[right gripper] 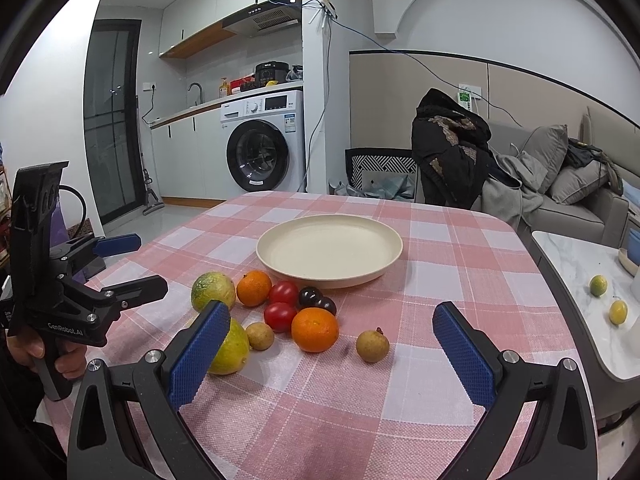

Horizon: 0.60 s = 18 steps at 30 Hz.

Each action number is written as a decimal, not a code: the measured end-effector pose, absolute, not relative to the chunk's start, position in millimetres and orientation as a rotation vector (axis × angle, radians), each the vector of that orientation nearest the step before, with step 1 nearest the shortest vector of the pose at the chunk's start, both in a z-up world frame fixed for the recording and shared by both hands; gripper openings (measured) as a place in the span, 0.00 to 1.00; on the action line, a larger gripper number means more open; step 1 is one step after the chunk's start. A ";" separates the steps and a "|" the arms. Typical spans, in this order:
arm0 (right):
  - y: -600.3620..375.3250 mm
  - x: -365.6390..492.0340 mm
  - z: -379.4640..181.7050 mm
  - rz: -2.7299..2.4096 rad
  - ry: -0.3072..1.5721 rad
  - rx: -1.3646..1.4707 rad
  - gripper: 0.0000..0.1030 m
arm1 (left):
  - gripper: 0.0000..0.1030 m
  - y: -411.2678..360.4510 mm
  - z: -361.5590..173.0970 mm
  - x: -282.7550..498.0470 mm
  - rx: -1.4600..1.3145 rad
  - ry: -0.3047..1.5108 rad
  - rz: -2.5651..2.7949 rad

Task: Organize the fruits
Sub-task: 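Move the left tool to the large yellow pear while the right tool approaches a small brown fruit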

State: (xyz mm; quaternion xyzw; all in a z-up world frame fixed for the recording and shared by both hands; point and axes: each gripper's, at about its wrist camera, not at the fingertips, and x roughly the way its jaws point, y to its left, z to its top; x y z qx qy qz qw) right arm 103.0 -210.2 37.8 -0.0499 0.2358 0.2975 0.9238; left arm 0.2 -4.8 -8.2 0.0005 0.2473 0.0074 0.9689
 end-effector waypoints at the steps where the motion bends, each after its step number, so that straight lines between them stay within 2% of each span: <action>1: -209.8 103.4 37.8 0.611 0.487 -0.102 1.00 | 1.00 -4.0 -8.3 0.0 0.002 0.500 0.016; 18: -208.5 125.7 29.4 0.568 0.603 -0.115 1.00 | 1.00 -14.3 -10.1 9.6 0.020 0.575 -0.033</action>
